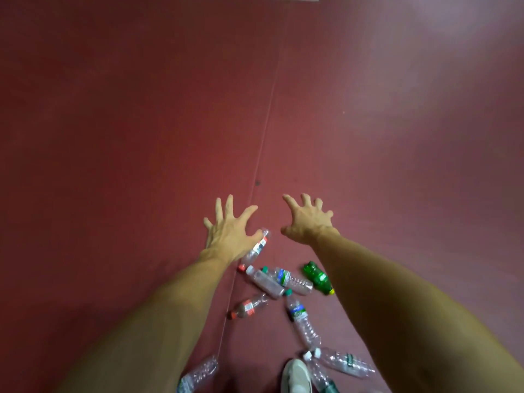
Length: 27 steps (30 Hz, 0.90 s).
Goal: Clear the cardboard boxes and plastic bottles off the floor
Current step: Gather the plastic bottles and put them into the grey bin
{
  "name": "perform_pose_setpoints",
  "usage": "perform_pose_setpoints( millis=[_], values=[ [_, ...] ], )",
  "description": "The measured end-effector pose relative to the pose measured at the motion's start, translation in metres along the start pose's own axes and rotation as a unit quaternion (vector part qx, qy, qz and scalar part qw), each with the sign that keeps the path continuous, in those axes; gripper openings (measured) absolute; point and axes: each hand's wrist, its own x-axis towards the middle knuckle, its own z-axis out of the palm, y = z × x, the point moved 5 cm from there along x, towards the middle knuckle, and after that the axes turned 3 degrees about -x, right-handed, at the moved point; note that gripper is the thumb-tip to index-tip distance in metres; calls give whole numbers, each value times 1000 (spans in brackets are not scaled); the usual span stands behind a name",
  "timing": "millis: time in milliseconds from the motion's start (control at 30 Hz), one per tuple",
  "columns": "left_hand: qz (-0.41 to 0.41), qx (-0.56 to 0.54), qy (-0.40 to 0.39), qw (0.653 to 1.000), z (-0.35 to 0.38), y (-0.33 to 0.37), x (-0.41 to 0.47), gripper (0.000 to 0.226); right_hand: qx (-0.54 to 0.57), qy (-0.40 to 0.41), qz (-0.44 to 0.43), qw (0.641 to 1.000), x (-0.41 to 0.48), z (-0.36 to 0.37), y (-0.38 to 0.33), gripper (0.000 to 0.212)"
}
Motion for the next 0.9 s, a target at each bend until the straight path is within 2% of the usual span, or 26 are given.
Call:
perform_pose_setpoints(
  millis=[100,233,400,567,700,900],
  values=[
    [-5,-2,-18,1000,110,-41,27,65,3,1,-3,1000,45,96,6,86],
    [-4,5,-58,998,266,-90,43,71,-7,-37,-1,999,83,245,16,88],
    [-1,25,-91,996,389,-132,69,80,-20,-47,-2,999,123,375,31,85],
    [-13,44,-149,988,466,-159,73,92,-12,-78,11,997,134,441,41,94],
    [-31,26,-207,978,498,-171,50,89,-7,-86,1,996,135,449,29,96],
    [-61,39,-167,983,483,-201,64,76,-39,-98,-38,994,141,480,6,105]
  ],
)
